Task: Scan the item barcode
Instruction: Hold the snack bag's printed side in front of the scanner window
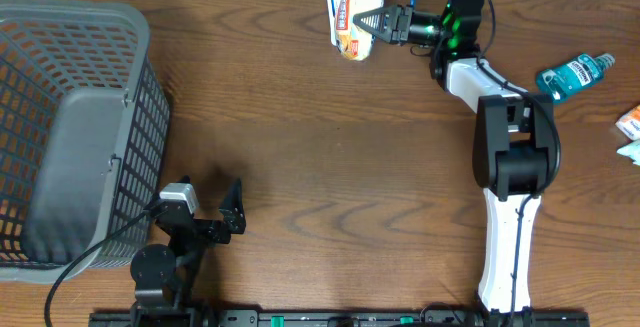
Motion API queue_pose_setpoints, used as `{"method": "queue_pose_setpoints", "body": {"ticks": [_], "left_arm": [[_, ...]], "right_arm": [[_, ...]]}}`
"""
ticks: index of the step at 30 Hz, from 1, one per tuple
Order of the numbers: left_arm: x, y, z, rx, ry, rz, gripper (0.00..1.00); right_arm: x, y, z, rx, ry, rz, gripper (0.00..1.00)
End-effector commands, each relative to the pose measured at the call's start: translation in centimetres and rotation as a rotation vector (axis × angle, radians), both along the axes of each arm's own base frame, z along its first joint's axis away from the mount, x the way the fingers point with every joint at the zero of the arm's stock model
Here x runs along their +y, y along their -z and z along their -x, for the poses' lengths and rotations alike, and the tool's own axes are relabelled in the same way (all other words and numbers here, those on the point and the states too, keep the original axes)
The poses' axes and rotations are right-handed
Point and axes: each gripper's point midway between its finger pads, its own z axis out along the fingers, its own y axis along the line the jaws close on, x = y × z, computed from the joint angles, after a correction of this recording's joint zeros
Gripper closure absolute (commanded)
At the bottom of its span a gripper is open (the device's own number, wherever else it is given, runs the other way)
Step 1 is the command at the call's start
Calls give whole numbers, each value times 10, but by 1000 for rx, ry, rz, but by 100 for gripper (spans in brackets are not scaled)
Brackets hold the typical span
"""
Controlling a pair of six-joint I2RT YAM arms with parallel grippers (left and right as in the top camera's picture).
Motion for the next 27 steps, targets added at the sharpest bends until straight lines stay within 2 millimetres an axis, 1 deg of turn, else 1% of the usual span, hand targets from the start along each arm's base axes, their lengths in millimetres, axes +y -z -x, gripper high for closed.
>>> {"method": "queue_pose_setpoints", "body": {"ticks": [1, 6, 9, 11, 17, 20, 23, 27], "left_arm": [[-3, 12, 1, 30, 17, -7, 2], [-3, 12, 1, 30, 16, -7, 2], [-3, 12, 1, 30, 17, -7, 2], [-3, 12, 1, 30, 16, -7, 2], [-3, 12, 1, 30, 16, -7, 2], [-3, 12, 1, 30, 17, -7, 2], [-3, 12, 1, 30, 16, -7, 2], [-3, 12, 1, 30, 17, -7, 2]], "right_arm": [[18, 16, -6, -10, -13, 2, 99], [18, 41, -16, 76, -2, -5, 99], [12, 59, -24, 123, 35, -6, 99], [6, 64, -29, 126, 59, -6, 99], [-17, 64, -38, 120, 102, -6, 99], [-25, 74, -40, 193, 112, 3, 99], [-30, 89, -39, 272, 119, 24, 99], [-31, 104, -30, 331, 91, 50, 99]]}}
